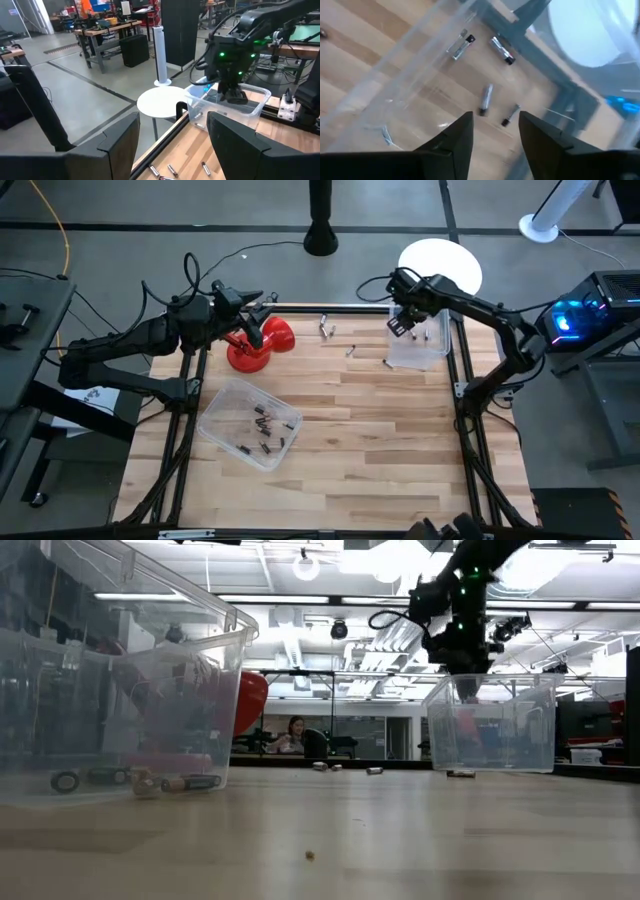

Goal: Sort batteries
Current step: Adjust the top transparent bin

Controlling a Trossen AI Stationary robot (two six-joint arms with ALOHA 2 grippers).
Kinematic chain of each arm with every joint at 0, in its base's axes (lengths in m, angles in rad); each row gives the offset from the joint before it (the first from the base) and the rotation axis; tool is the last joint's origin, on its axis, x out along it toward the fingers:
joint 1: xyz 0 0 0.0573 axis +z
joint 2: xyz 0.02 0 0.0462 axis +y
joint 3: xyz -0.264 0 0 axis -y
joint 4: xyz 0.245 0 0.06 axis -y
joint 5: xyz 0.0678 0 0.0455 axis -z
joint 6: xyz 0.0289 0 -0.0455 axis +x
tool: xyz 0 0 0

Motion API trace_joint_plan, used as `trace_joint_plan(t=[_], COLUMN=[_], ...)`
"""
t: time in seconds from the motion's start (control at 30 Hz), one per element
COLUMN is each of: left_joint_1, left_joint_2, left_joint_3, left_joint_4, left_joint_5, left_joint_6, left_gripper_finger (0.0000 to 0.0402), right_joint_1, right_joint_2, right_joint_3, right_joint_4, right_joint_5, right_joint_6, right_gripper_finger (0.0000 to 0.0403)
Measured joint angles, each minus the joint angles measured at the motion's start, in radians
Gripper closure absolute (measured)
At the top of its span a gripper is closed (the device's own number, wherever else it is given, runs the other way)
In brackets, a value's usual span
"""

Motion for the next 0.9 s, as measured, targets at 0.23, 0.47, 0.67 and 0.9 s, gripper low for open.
trace_joint_plan(t=[0.23, 0.47, 0.67, 0.9], left_joint_1=[0.000, 0.000, 0.000, 0.000], left_joint_2=[0.000, 0.000, 0.000, 0.000], left_joint_3=[0.000, 0.000, 0.000, 0.000], left_joint_4=[-0.001, -0.005, -0.009, -0.008], left_joint_5=[0.000, 0.000, 0.000, 0.000], left_joint_6=[0.000, 0.000, -0.001, 0.000], left_gripper_finger=[0.0175, 0.0175, 0.0175, 0.0175], right_joint_1=[-0.052, 0.019, 0.141, 0.240], right_joint_2=[0.000, 0.002, 0.002, 0.002], right_joint_3=[-0.138, -0.228, -0.235, -0.235], right_joint_4=[0.101, 0.237, 0.219, 0.224], right_joint_5=[-0.086, -0.276, -0.299, -0.295], right_joint_6=[-0.018, 0.028, 0.053, 0.075], right_gripper_finger=[0.0312, 0.0389, 0.0400, 0.0402])
